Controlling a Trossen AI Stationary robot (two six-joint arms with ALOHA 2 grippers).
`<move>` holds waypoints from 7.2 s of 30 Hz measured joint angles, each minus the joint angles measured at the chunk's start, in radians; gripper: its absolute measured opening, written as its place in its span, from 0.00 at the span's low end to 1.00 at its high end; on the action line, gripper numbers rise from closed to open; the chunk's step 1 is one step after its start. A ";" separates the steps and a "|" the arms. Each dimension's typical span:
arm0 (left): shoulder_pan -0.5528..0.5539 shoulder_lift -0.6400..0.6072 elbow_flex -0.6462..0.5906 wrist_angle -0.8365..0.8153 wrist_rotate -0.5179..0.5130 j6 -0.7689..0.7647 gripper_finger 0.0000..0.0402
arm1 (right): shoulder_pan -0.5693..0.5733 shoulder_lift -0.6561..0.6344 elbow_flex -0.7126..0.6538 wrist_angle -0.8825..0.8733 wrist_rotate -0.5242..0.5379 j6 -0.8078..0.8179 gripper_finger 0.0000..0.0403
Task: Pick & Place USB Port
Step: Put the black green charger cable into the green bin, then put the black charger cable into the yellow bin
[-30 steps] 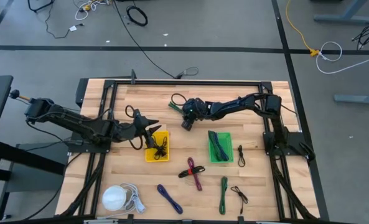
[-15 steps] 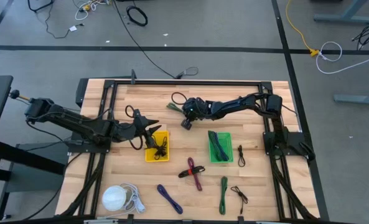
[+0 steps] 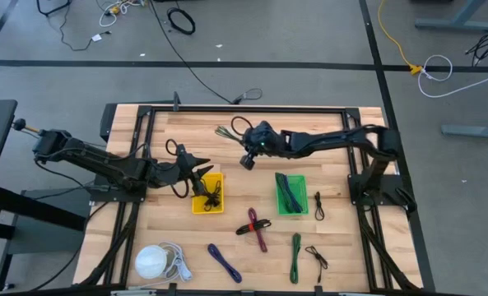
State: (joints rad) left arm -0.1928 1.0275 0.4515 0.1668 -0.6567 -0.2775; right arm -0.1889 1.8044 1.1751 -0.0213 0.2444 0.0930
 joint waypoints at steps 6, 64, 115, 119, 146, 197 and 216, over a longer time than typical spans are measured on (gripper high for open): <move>-0.001 0.000 0.000 -0.003 0.000 0.000 0.30 | 0.072 -0.143 0.000 -0.124 0.157 -0.003 0.03; -0.001 0.000 0.000 -0.008 0.179 -0.060 0.30 | 0.811 -0.326 0.001 -1.193 0.704 1.351 0.02; -0.030 0.000 0.000 -0.021 0.202 -0.079 0.30 | 0.811 -0.100 -0.100 -1.063 0.554 1.678 0.02; -0.030 0.000 0.000 -0.024 0.202 -0.079 0.30 | 0.803 -0.100 -0.101 -1.033 0.543 1.650 0.05; -0.030 0.000 0.000 -0.030 0.202 -0.079 0.30 | 0.814 -0.130 -0.101 -1.305 0.424 1.756 0.16; -0.049 0.000 0.000 -0.068 0.198 -0.130 0.30 | 1.093 -0.361 -0.367 -1.129 0.302 2.084 0.17; -0.049 0.000 0.000 -0.067 0.198 -0.130 0.30 | 1.028 -0.320 -0.472 -0.923 0.220 1.994 0.49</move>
State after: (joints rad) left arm -0.2417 1.0275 0.4511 0.0994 -0.4585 -0.4080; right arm 0.8395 1.4849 0.7027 -0.9438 0.4639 2.0866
